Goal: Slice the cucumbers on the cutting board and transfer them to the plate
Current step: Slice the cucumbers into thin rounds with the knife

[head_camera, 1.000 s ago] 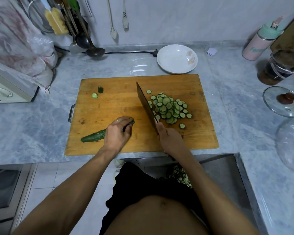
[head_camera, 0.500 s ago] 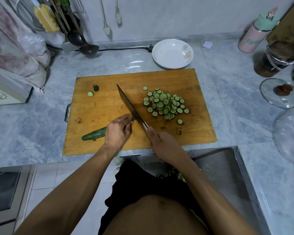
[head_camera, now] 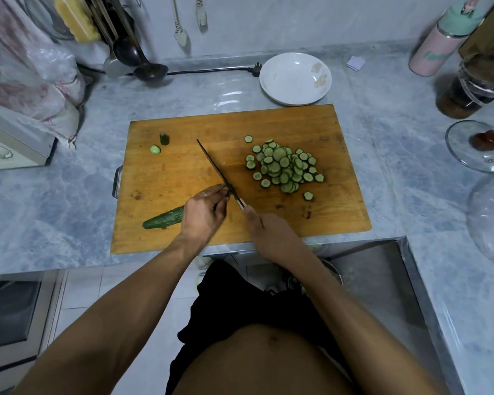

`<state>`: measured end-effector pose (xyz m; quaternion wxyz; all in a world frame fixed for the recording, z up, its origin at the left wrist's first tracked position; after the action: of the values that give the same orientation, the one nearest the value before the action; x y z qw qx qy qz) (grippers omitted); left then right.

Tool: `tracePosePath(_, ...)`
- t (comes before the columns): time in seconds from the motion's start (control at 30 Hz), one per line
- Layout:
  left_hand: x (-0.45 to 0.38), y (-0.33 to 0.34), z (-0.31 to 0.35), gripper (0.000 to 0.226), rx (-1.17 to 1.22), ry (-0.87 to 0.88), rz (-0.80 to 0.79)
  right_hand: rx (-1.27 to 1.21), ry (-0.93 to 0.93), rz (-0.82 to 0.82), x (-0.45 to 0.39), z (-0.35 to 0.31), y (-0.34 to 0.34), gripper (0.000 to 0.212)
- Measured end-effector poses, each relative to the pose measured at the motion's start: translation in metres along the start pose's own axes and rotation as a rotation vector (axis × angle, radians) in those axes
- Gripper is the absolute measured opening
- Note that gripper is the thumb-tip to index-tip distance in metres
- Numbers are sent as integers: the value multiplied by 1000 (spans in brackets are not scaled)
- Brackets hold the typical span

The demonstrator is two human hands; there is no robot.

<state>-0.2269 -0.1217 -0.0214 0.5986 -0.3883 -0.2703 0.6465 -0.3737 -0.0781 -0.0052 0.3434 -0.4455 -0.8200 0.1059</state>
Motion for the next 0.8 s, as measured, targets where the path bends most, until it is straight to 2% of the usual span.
tracePosePath(0.27,0,0,-4,21,44,-37,3,12,51,56,-6,12,-2,69)
tracePosePath(0.5,0,-4,-2,23,5,-22,9,-109,86,199,0,34,-33,60)
tracePosePath(0.63,1,-9,1,22,-18,25,13,-14,22,178,5,26,-29,56)
tracePosePath(0.8,3,-9,1,17,3,2,23,39,-60,98,16,6,-15,58)
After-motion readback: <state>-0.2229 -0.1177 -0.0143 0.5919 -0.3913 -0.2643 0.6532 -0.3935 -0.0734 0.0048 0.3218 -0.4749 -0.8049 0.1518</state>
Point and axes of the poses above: each hand's wrist, its own x-axis away from the middle knuckle, its own y-axis out of the palm, z = x × y, the point moved 10 cm from there along -x, towards the middle knuckle, and after that the axes turned 3 degrees about -z, right-handed, at the moved point
